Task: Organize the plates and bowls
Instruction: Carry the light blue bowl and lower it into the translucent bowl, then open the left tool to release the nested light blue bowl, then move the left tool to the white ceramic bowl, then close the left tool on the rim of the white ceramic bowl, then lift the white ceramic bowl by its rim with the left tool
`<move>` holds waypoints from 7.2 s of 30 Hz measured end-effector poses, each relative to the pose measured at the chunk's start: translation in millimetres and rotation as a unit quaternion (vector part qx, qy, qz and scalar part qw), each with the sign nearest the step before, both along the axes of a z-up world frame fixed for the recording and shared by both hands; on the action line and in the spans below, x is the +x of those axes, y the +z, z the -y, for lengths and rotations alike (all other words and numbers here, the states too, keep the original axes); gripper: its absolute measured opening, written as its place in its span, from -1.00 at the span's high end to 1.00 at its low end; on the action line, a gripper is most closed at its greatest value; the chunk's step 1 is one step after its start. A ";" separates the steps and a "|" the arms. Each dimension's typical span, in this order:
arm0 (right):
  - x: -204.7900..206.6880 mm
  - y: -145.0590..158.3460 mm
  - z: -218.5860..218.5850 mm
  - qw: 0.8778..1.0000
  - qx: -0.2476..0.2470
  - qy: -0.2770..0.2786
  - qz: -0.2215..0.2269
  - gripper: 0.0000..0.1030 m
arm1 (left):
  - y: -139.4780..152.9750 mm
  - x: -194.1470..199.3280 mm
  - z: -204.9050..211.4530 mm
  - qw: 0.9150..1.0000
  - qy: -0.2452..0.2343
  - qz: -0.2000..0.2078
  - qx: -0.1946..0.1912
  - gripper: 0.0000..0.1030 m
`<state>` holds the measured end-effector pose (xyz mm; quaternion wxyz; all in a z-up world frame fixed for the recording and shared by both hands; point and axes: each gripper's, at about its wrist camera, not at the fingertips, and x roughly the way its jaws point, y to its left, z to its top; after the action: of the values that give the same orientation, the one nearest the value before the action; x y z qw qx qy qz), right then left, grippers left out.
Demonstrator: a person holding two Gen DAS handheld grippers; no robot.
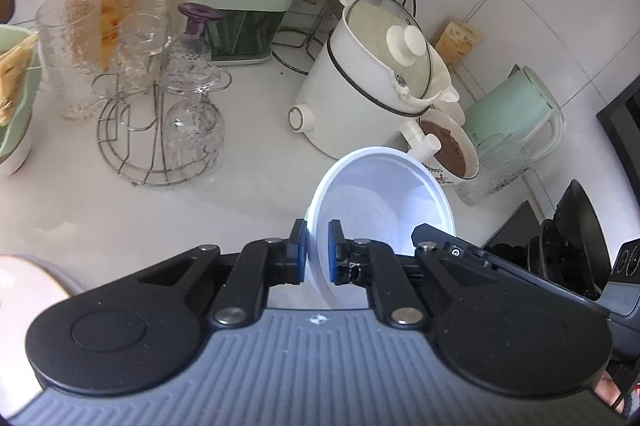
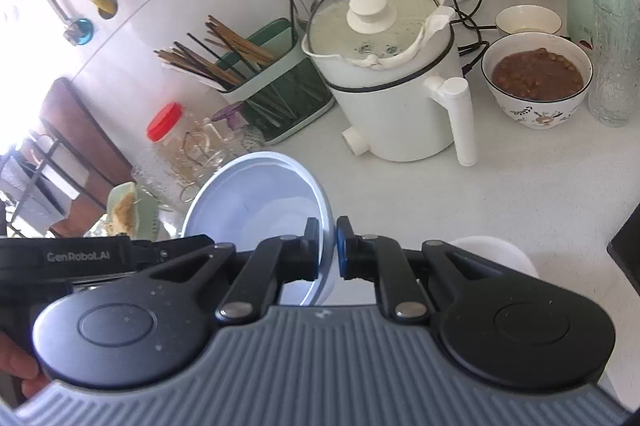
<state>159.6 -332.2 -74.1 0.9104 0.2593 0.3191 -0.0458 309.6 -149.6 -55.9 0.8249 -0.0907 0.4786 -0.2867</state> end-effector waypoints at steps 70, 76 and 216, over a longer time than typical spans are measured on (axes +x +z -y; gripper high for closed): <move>-48.4 41.0 -81.3 0.995 -0.086 0.008 0.049 0.02 | 47.4 -57.8 -76.2 0.995 0.007 0.074 0.063 0.33; -59.5 45.4 -86.2 0.994 -0.100 0.001 0.052 0.02 | 39.3 -65.3 -74.2 0.996 -0.005 0.068 0.065 0.33; -62.0 -81.4 33.0 0.987 -0.002 -0.115 -0.116 0.84 | -98.7 -24.7 109.2 0.984 -0.107 -0.066 0.127 0.85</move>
<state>97.6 -365.2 -155.4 0.8565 0.2852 0.3906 -0.1802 284.9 -258.8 -154.6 0.7608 0.0473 0.5716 -0.3036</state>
